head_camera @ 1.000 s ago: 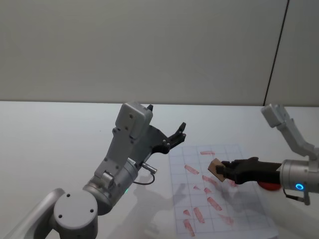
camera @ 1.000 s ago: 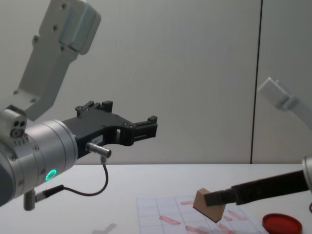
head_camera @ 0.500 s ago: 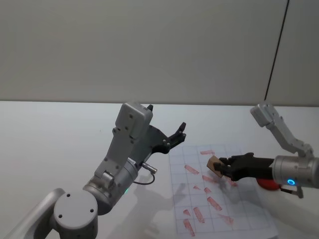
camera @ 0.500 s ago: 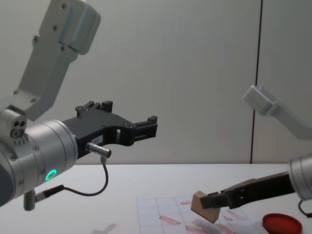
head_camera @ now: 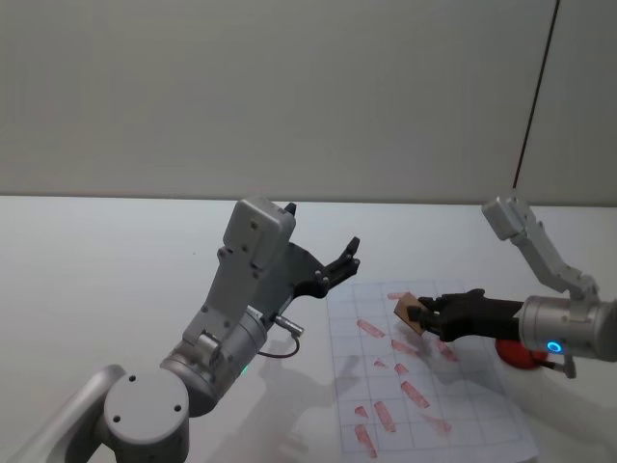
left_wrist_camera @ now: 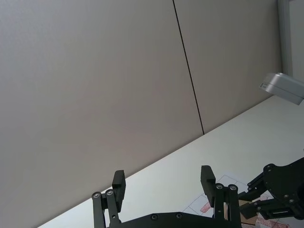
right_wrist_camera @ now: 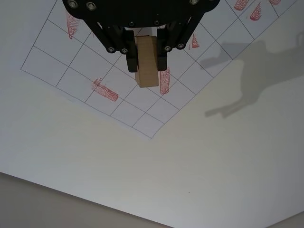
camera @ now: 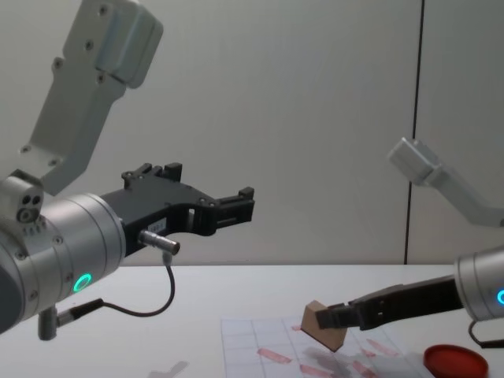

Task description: Use the one hand to pick up the stamp and affix it onto the A4 paper.

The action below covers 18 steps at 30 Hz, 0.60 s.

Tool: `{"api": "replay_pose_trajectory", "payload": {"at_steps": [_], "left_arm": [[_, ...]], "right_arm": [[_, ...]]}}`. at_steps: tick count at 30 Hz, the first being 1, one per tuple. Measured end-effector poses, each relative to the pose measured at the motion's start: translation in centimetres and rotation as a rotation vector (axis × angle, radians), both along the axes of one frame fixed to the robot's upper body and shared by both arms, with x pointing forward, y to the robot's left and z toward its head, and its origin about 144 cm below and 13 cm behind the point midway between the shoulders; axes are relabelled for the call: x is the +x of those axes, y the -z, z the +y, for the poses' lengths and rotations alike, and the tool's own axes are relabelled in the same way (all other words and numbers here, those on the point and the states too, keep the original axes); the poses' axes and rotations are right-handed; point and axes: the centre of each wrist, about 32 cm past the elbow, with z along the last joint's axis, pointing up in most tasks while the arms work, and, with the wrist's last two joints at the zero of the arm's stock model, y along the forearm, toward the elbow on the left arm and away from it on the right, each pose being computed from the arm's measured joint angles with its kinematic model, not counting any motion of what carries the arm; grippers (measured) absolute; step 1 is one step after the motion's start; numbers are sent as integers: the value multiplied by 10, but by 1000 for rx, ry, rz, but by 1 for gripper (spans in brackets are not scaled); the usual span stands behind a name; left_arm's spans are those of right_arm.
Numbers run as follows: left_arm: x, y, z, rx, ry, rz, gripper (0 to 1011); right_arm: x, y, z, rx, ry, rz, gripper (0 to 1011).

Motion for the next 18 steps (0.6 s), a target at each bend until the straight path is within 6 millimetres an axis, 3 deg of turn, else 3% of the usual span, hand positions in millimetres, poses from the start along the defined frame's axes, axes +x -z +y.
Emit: {"api": "replay_pose_trajectory", "payload": {"at_steps": [18], "left_arm": [[0,0,0,0,0,0,1002]], "right_arm": [[7,-4,5,-1,17,78,234]]}}
